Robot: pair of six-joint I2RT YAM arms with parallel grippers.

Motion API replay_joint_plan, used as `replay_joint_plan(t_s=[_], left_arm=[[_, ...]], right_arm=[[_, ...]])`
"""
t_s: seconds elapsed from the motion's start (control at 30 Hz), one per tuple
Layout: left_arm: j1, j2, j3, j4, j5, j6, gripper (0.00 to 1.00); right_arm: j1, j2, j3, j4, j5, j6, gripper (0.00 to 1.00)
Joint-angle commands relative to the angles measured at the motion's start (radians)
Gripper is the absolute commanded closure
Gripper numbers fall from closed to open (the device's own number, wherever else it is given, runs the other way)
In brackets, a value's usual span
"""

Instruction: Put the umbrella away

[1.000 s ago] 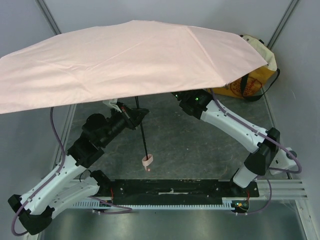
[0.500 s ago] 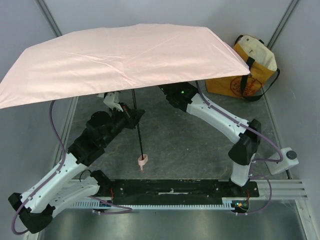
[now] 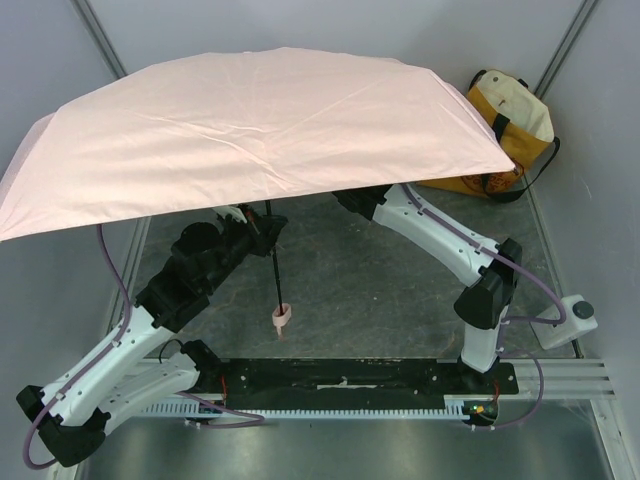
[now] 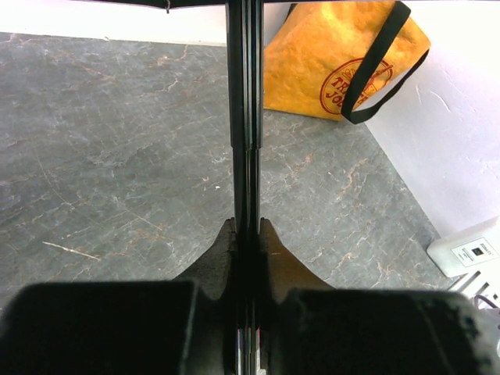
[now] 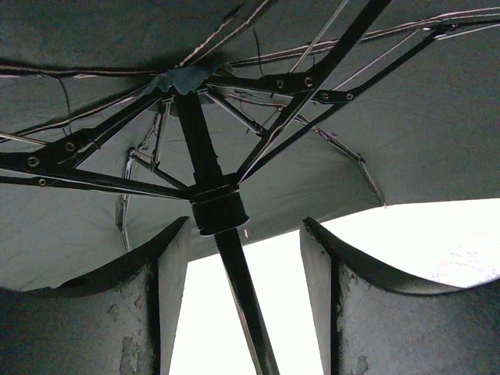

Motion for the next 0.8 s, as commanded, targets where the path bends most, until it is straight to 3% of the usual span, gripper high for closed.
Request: replay_joint_plan(t_s=[0.0,0.2,0.37,0.53,0.7,0.77], left_arm=[[-0.005,-0.009,0.023,0.087,-0.027,0.086,0.98],[-0.005,-0.021,0.004,0.088,-0.026,0.099,0.99],[-0.005,-0.03,-0.023,0.087,-0.035,0.113,0.98],[-0.005,-0.036,-0.023,0.088,-0.017,0.101,0.98],[-0.005,-0.038,-0.029,0.087,-0.003,0.079,0.98],[-0.005,-0.043,-0.04,0.087,-0.007,0.079,0.98]], right_arm=[[-0.006,-0.004,0.038,0.005,-0.002,0.037,0.35],[-0.018,0.028,0.087,-0.018,0.009,0.106,0.48],[-0.024,0.048,0.099,-0.006,0.018,0.146,0.43],[-0.025,0.071,0.112,0.032,0.044,0.148,0.47],[-0.025,0.08,0.095,0.066,0.087,0.141,0.6],[-0.025,0.077,0.082,0.085,0.097,0.145,0.74]])
